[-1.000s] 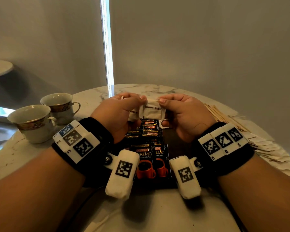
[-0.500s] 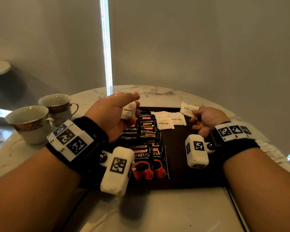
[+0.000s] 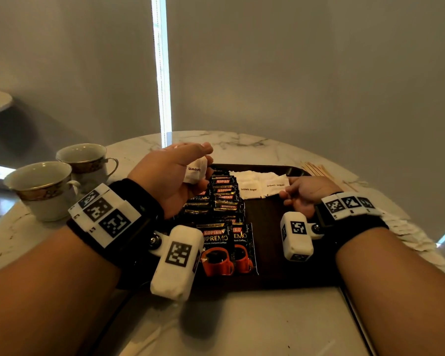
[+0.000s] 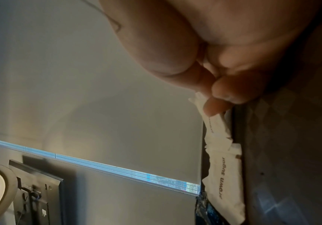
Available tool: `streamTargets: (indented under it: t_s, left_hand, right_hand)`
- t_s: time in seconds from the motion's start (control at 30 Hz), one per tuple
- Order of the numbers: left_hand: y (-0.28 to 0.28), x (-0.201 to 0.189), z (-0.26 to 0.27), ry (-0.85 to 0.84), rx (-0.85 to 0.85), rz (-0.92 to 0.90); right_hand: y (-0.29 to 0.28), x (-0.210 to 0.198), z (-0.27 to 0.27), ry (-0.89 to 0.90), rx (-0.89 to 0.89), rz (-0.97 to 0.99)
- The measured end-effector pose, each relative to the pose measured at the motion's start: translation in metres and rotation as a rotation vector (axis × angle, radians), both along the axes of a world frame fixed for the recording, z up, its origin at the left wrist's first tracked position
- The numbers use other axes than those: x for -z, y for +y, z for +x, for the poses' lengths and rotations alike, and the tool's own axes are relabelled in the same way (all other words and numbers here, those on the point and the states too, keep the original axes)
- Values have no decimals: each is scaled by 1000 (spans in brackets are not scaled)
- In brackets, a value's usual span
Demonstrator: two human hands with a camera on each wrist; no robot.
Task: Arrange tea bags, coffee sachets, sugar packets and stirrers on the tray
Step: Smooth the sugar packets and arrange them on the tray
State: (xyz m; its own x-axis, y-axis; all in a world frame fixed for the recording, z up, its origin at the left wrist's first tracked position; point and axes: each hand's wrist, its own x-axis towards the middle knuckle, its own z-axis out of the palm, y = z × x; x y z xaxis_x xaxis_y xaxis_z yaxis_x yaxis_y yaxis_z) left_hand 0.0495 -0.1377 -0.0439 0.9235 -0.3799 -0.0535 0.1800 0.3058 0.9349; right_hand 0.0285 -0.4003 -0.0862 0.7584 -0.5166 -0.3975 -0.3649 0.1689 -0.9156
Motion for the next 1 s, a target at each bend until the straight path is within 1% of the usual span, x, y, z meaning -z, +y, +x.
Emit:
streamTargets:
  t_s: [0.33,0.47,0.77,0.93,1.0]
  left_hand:
    - [-1,1,-1,26,-2,3]
    - [1,1,-1,57,19,-26]
    - [2,-2,-1,104,28,-101]
    - [-1,-1,-3,104,30,-97]
    - [-1,0,-3,74,39,-83]
  right_hand:
    - [3,-1,-5,0,-65,2]
    - [3,-2,-5,1,-28,-7]
    - [1,-1,-7,3,-13,-57]
    - [-1,0,-3,-7,37,-65]
    - [-3,1,-2,-32,59,-77]
